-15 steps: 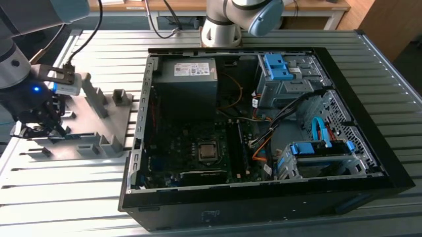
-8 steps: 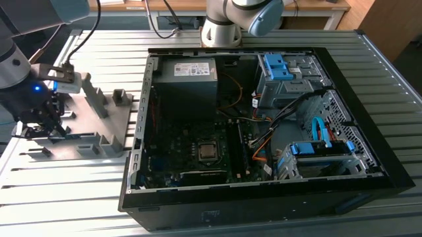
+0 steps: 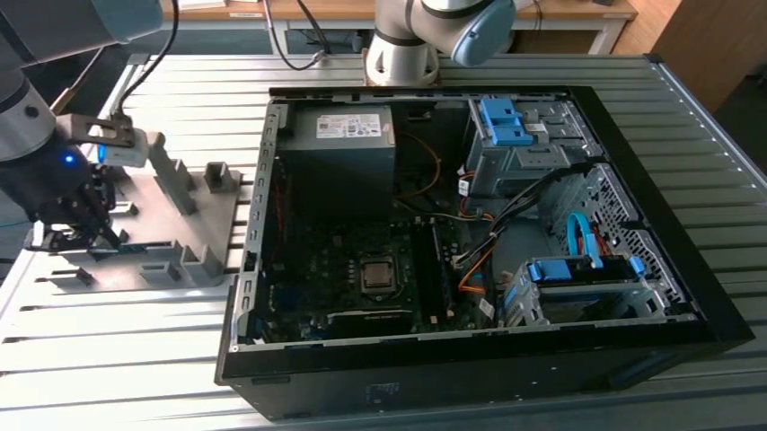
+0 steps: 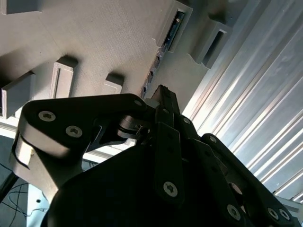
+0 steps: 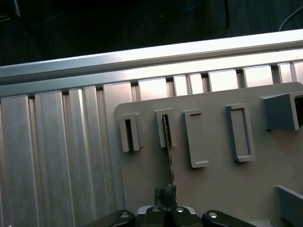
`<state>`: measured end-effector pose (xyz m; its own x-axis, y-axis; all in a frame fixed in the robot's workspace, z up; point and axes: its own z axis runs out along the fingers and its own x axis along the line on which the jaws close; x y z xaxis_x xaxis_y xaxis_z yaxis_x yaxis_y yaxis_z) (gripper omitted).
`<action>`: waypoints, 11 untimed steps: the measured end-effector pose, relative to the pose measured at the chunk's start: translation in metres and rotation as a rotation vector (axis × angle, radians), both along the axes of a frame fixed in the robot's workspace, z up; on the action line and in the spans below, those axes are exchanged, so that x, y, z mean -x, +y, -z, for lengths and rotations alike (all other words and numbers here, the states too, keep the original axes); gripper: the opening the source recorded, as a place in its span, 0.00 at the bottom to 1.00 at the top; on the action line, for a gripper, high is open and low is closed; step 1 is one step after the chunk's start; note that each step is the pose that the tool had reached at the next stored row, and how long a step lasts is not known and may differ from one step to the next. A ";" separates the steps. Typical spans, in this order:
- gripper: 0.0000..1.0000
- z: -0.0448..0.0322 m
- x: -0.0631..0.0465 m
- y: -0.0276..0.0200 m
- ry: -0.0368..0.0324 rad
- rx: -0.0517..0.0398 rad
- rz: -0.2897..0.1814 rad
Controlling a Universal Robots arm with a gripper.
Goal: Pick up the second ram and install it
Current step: 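Pick up the second ram and move it above second insertion slot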
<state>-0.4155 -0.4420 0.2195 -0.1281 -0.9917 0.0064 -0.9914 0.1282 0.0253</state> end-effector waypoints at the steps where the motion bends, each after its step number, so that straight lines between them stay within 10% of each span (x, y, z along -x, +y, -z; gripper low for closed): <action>1: 0.10 0.0000 0.000 0.0000 0.0000 0.0000 -0.008; 11: 0.10 0.0002 0.000 0.0000 0.0000 0.0000 -0.082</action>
<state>-0.4154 -0.4420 0.2192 -0.0461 -0.9989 0.0065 -0.9986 0.0463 0.0252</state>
